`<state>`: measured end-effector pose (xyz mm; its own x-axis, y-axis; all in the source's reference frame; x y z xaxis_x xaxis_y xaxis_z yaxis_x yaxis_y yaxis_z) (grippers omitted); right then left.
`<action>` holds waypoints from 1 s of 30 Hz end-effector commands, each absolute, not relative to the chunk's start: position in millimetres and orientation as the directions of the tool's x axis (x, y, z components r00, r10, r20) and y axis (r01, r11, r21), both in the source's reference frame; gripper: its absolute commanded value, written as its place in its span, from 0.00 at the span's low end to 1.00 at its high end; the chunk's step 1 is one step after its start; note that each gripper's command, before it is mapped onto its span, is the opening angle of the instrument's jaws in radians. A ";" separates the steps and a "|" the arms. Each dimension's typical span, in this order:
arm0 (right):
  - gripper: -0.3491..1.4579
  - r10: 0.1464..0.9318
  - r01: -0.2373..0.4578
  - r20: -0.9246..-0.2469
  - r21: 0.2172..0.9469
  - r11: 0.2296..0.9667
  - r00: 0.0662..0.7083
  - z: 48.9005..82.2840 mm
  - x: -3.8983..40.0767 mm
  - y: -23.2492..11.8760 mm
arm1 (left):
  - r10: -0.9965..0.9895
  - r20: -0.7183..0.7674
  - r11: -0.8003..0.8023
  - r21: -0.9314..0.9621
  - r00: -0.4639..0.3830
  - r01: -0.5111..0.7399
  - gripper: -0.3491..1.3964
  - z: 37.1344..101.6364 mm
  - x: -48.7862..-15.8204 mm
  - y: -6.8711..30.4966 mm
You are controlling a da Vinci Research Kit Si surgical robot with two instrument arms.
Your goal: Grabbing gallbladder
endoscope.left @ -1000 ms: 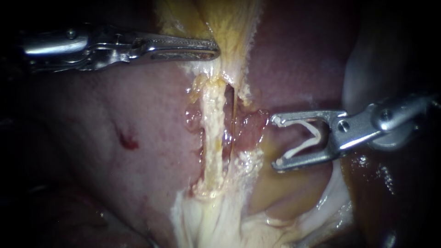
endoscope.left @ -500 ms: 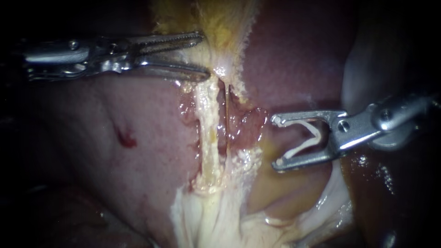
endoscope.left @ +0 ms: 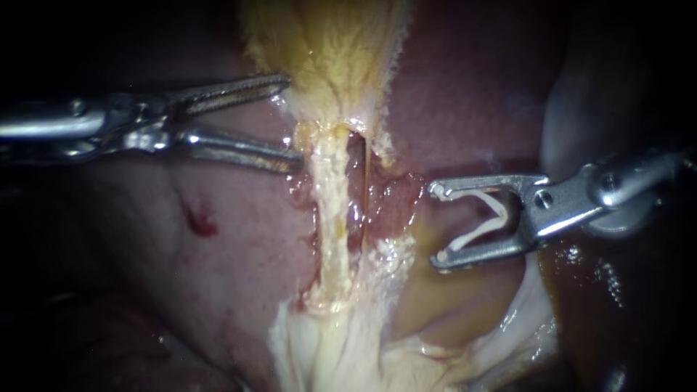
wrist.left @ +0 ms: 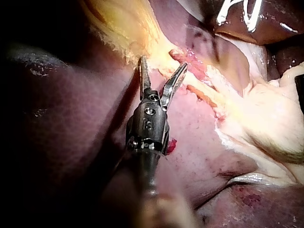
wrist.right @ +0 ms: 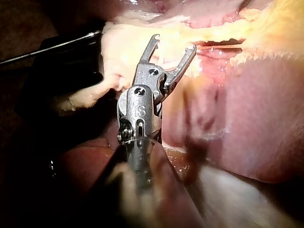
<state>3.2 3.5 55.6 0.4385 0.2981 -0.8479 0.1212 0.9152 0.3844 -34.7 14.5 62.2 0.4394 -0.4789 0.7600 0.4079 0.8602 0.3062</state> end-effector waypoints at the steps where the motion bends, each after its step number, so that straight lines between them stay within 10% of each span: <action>1: 0.45 0.298 0.121 -0.848 0.384 0.915 0.438 55.6 3.2 3.5 | -0.475 0.762 0.862 0.304 0.440 0.405 0.55 62.2 -34.5 14.0; 30: 0.45 0.298 0.122 -0.848 0.384 0.915 0.438 55.5 3.1 3.5 | -0.487 0.749 0.861 0.326 0.448 0.391 0.50 66.3 -39.5 14.1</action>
